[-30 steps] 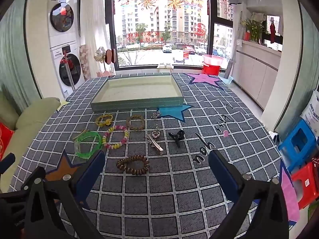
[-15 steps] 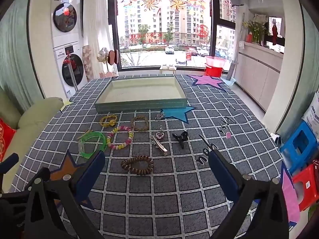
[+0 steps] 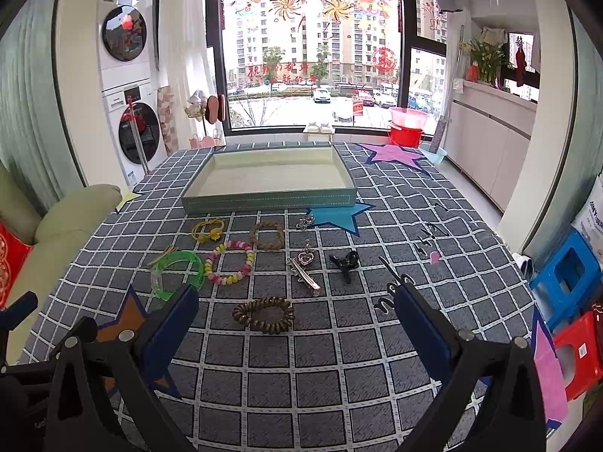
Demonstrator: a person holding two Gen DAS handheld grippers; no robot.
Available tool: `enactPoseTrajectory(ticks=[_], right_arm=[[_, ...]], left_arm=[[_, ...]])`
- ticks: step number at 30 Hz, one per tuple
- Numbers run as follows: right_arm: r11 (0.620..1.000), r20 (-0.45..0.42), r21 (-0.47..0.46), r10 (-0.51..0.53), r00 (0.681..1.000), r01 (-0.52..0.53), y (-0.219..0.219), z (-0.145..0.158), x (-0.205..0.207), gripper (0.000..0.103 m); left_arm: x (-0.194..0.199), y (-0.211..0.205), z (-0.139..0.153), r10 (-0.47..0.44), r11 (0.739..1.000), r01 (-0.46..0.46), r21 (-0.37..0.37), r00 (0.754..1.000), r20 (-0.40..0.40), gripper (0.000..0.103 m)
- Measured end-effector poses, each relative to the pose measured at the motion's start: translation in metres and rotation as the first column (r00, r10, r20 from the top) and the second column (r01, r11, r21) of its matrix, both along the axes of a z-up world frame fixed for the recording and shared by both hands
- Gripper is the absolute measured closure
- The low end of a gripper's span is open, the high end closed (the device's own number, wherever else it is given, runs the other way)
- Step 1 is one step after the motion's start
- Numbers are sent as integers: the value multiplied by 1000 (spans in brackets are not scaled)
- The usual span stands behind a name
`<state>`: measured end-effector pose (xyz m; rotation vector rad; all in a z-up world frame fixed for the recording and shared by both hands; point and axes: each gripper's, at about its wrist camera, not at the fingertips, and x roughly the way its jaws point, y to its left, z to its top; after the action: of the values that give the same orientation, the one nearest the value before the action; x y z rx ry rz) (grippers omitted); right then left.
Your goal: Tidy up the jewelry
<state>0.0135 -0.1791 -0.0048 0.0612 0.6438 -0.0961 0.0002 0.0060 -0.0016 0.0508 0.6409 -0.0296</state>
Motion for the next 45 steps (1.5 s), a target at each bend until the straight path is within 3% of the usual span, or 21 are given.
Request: enactPoseTrajectory(ticks=[45], right_arm=[[1000,13,-2,4,1000,-4,4,6,0,0]], left_arm=[[-2,-1,5,3,1000,-3,-7,1000,11,0]])
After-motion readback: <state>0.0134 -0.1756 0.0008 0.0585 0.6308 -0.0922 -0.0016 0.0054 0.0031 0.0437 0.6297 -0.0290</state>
